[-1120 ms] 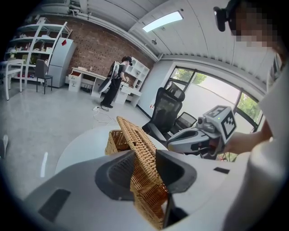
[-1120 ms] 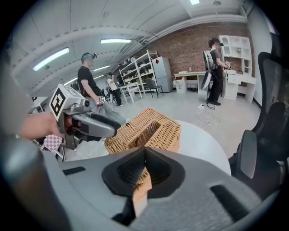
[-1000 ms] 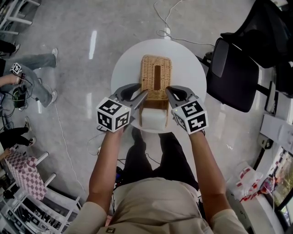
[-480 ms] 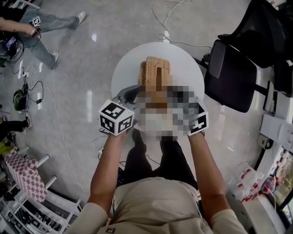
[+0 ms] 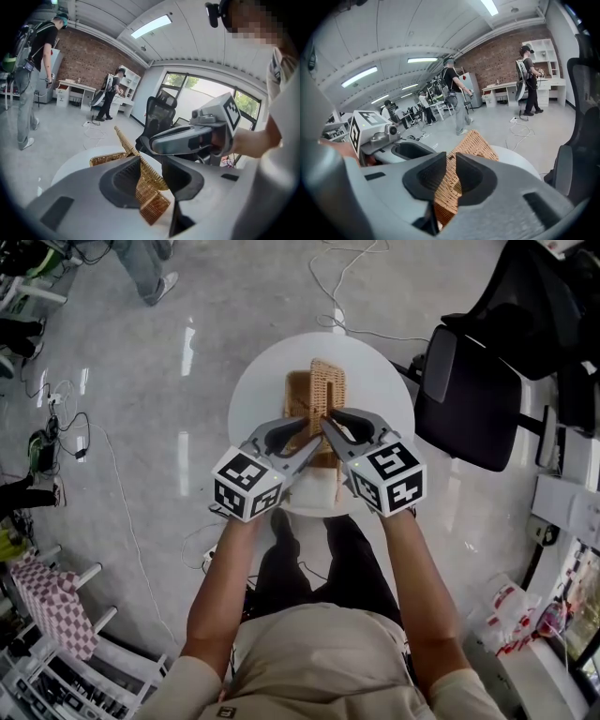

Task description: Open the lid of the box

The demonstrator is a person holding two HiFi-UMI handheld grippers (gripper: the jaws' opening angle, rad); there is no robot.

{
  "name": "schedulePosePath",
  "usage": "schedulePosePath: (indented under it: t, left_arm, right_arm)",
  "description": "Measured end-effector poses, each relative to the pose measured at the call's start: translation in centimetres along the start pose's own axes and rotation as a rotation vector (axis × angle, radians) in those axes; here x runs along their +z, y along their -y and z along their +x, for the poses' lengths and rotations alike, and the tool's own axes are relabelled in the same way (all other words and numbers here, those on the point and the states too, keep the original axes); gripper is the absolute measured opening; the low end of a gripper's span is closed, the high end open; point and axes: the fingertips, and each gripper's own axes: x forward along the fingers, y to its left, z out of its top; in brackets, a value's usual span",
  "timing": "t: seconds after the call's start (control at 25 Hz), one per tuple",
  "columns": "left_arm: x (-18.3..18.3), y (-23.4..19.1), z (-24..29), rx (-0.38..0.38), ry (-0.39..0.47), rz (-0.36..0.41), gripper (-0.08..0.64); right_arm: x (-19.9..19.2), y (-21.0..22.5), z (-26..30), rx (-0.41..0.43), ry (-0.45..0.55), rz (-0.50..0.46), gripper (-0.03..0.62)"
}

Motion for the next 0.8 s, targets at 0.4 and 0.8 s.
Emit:
schedulePosePath:
  t: [0.4,0.8]
  left_arm:
    - [0.6,1.3,0.9,-0.022,-0.045,0.061,0.121]
    - [1.1,2.9,1.8,-0.072,-0.051,0.08,0.121]
  right_arm:
    - [0.6,0.4,0.1,-0.025,-0.055,0.017,0.106]
    - [0.8,1.6,-0.7,-0.074,-0.071,0.033,0.114]
